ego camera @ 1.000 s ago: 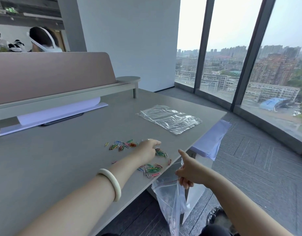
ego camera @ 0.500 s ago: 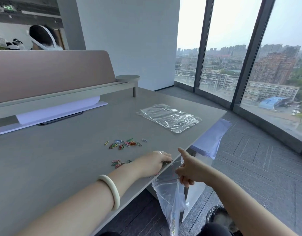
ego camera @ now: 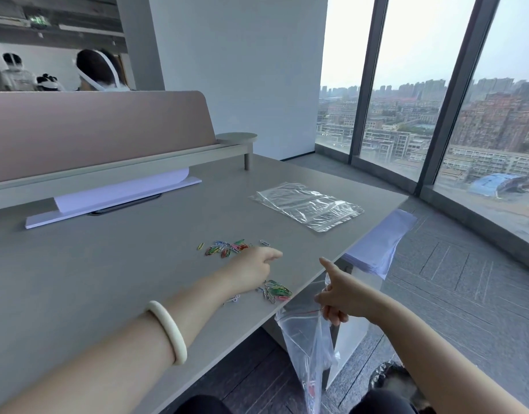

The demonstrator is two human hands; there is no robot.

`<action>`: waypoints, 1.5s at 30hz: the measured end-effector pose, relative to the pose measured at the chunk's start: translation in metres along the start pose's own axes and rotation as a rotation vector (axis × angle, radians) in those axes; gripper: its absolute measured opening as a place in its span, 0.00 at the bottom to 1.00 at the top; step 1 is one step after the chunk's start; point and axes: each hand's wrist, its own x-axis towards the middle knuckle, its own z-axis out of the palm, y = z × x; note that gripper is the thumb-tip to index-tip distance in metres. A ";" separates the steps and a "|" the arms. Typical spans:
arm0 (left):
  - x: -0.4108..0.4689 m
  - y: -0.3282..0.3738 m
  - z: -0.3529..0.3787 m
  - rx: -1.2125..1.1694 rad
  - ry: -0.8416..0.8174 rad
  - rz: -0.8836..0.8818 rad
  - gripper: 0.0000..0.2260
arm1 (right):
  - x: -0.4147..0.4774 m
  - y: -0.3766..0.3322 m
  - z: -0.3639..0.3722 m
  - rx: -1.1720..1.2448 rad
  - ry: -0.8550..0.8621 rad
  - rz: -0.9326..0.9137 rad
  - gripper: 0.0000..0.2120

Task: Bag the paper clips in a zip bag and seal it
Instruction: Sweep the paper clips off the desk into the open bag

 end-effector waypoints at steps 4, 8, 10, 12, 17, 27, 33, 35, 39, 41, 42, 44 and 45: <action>-0.018 -0.008 0.007 0.103 -0.114 -0.136 0.24 | -0.003 -0.003 0.002 0.011 -0.003 -0.002 0.40; -0.026 -0.003 0.036 0.120 -0.133 -0.092 0.25 | -0.006 -0.006 0.004 0.031 -0.012 -0.006 0.40; -0.025 0.001 0.044 0.094 -0.103 -0.073 0.25 | -0.007 -0.006 0.005 0.025 -0.012 -0.007 0.40; -0.023 0.008 0.051 0.075 -0.099 -0.031 0.26 | -0.007 -0.006 0.005 0.027 -0.011 -0.004 0.39; -0.023 0.024 0.060 -0.043 -0.167 0.041 0.27 | -0.008 -0.006 0.005 0.019 -0.005 -0.017 0.38; -0.006 -0.010 -0.006 -0.094 0.019 -0.022 0.27 | -0.004 -0.002 0.001 -0.016 0.001 -0.016 0.41; 0.007 -0.080 -0.064 0.156 0.112 -0.286 0.22 | -0.003 -0.007 0.003 -0.015 -0.013 -0.040 0.40; 0.014 -0.091 -0.060 0.140 0.073 -0.303 0.22 | -0.002 -0.007 0.004 -0.011 -0.019 -0.042 0.40; 0.034 -0.095 -0.048 0.080 0.133 -0.321 0.23 | 0.000 -0.006 0.004 -0.017 -0.030 -0.034 0.41; 0.046 -0.091 -0.044 0.049 0.157 -0.305 0.22 | 0.002 -0.005 0.003 -0.016 -0.034 -0.031 0.41; 0.052 -0.088 -0.042 0.030 0.153 -0.291 0.22 | 0.003 -0.004 0.002 -0.018 -0.033 -0.029 0.41; 0.061 -0.079 -0.036 -0.006 0.110 -0.255 0.22 | 0.004 -0.002 0.000 -0.020 -0.028 -0.027 0.41; 0.065 -0.074 -0.033 -0.033 0.084 -0.237 0.22 | 0.005 -0.001 -0.001 -0.017 -0.026 -0.028 0.40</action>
